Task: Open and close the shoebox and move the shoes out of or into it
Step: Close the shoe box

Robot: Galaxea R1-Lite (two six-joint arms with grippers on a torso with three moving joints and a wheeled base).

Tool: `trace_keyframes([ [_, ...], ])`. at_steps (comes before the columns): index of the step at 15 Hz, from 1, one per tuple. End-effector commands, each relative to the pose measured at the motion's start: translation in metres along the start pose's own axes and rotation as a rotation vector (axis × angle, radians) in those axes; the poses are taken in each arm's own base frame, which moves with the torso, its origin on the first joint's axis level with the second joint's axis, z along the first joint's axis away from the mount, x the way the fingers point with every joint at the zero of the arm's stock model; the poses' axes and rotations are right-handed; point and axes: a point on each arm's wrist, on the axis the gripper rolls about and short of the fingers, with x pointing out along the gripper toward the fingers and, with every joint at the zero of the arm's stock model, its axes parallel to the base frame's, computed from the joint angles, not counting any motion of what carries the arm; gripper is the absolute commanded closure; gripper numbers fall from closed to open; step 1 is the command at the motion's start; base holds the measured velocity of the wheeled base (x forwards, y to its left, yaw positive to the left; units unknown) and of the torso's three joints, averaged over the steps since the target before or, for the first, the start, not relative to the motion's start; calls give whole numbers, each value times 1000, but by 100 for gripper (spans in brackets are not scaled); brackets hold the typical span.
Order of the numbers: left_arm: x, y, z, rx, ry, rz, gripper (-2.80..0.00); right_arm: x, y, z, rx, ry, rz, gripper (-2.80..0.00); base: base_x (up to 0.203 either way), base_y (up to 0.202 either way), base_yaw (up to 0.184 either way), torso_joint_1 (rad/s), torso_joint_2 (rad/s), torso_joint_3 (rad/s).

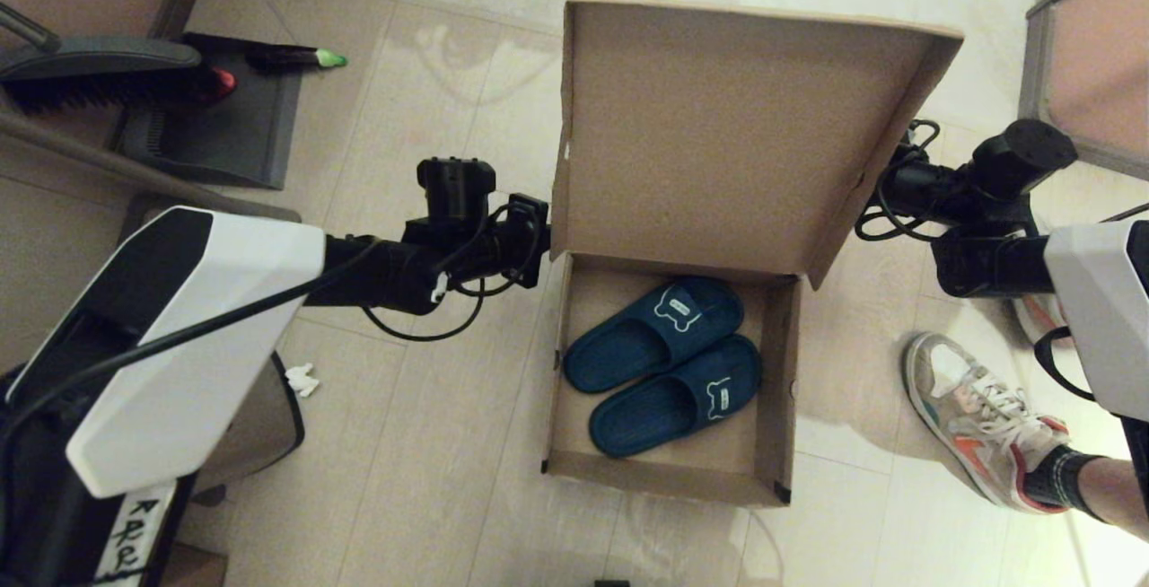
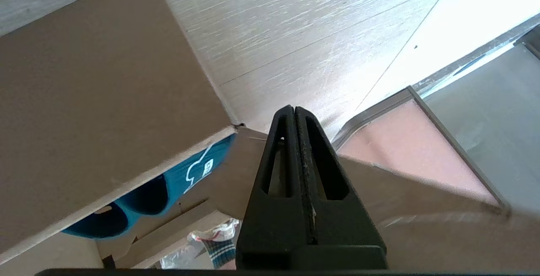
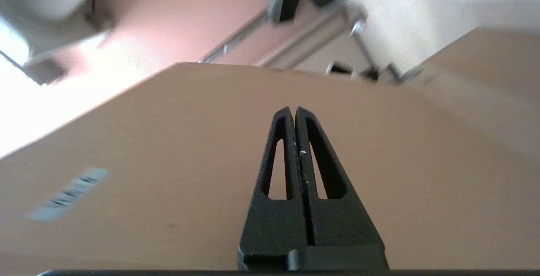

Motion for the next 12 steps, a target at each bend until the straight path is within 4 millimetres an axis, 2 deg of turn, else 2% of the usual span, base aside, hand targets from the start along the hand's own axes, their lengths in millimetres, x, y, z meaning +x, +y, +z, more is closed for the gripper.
trace_keyframes([
  [1, -3, -5, 4, -3, -12, -13, 0, 0, 9, -4, 6, 26, 0, 0, 0, 0, 0, 0, 0, 0],
  [6, -13, -13, 30, 33, -69, -39, 0, -11, 14, -25, 42, 85, -42, 0, 0, 0, 0, 0, 0, 0],
  [9, -33, -31, 40, 37, -104, -64, 0, -20, 23, -41, 49, 102, -60, 0, 0, 0, 0, 0, 0, 0],
  [12, -48, -49, 65, 52, -174, -122, 0, -28, 27, -61, 58, 129, -77, 0, 0, 0, 0, 0, 0, 0],
])
